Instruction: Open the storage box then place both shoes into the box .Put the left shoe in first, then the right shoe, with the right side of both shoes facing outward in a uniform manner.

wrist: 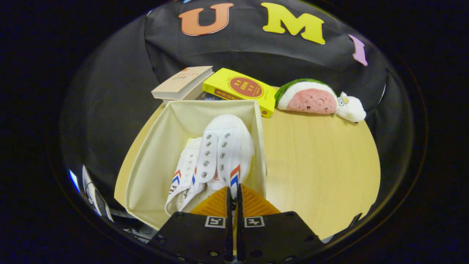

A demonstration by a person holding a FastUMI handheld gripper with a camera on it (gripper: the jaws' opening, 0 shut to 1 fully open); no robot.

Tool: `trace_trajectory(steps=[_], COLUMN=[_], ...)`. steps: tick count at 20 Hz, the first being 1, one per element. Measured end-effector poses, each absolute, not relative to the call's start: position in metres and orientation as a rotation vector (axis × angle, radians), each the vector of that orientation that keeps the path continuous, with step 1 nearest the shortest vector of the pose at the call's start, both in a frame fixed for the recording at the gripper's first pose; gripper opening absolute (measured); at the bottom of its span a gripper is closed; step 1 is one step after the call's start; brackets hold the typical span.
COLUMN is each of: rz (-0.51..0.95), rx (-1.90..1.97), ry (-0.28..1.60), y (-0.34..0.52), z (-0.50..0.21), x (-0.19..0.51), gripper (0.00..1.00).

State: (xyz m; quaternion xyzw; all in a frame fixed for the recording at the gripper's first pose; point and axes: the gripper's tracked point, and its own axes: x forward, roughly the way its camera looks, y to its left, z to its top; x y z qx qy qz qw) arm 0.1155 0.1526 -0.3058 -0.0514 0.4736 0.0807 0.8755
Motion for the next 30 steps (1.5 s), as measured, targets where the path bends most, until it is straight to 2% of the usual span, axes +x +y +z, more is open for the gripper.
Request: trace_trajectory(steps=[2,4,5,7,10,16,25,30], rz=[0.200,0.202,0.200,0.206,0.194,0.119,0.059,-0.026], rx=[-0.093,-0.086,-0.094,-0.106,-0.111,-0.120,-0.104,-0.094], ry=[0.983,0.945,0.925,0.890,0.817,0.641,0.286,0.197], y=[0.155,0.158,0.157,0.157,0.151,0.120,0.065,0.030], z=[-0.303,-0.295,-0.286,-0.273,-0.246,-0.177,-0.040,0.001], x=[0.112,0.110,0.110,0.105,0.098,0.093,0.083,0.072], gripper=[0.08,0.30,0.36,0.62,0.91,0.96,0.96,0.96])
